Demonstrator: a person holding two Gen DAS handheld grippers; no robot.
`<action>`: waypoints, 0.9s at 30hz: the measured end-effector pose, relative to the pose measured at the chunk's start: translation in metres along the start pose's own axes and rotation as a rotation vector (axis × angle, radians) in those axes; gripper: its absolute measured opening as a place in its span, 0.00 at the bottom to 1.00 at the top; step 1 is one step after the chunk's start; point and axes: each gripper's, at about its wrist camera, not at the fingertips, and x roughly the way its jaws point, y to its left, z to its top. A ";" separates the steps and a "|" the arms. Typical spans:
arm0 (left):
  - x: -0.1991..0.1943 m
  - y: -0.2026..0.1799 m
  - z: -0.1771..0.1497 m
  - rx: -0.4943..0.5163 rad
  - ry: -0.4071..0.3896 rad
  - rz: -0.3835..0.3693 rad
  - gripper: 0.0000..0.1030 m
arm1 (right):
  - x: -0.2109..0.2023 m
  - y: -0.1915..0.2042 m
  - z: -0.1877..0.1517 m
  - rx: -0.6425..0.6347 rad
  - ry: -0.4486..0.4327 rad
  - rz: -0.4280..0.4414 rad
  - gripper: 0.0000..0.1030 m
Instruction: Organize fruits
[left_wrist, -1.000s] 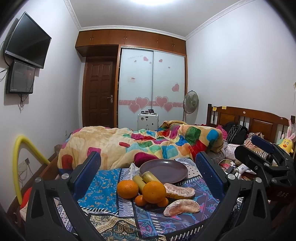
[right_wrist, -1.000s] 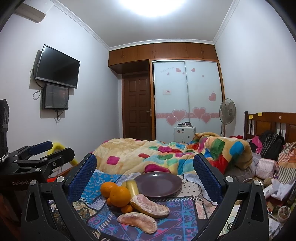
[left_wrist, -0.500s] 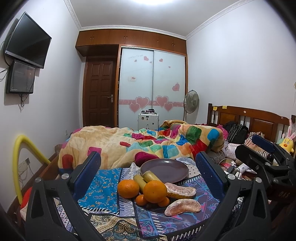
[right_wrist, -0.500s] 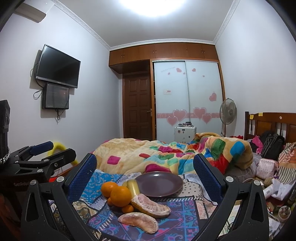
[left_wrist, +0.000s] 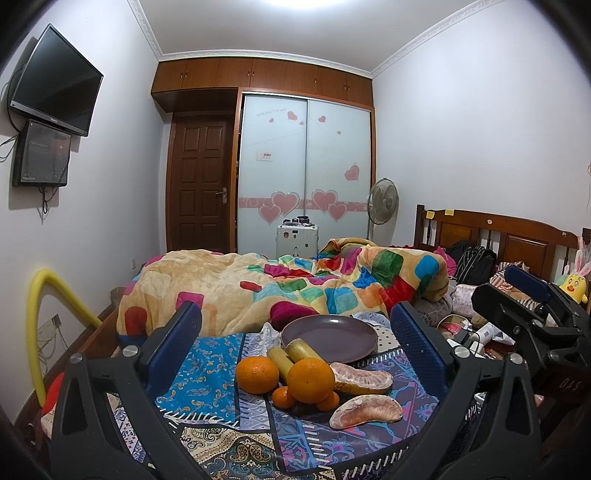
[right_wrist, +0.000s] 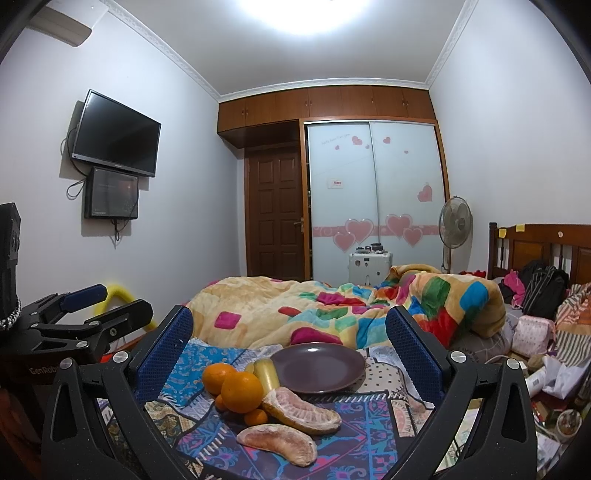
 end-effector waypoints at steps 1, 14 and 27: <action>0.000 0.000 0.000 0.000 0.000 0.000 1.00 | 0.000 0.000 0.000 0.000 0.000 0.001 1.00; 0.000 0.002 -0.001 0.001 0.000 0.000 1.00 | 0.000 0.000 0.000 0.002 0.001 0.001 1.00; 0.004 0.004 -0.006 0.000 0.006 0.010 1.00 | 0.005 -0.002 -0.005 0.007 0.015 -0.010 1.00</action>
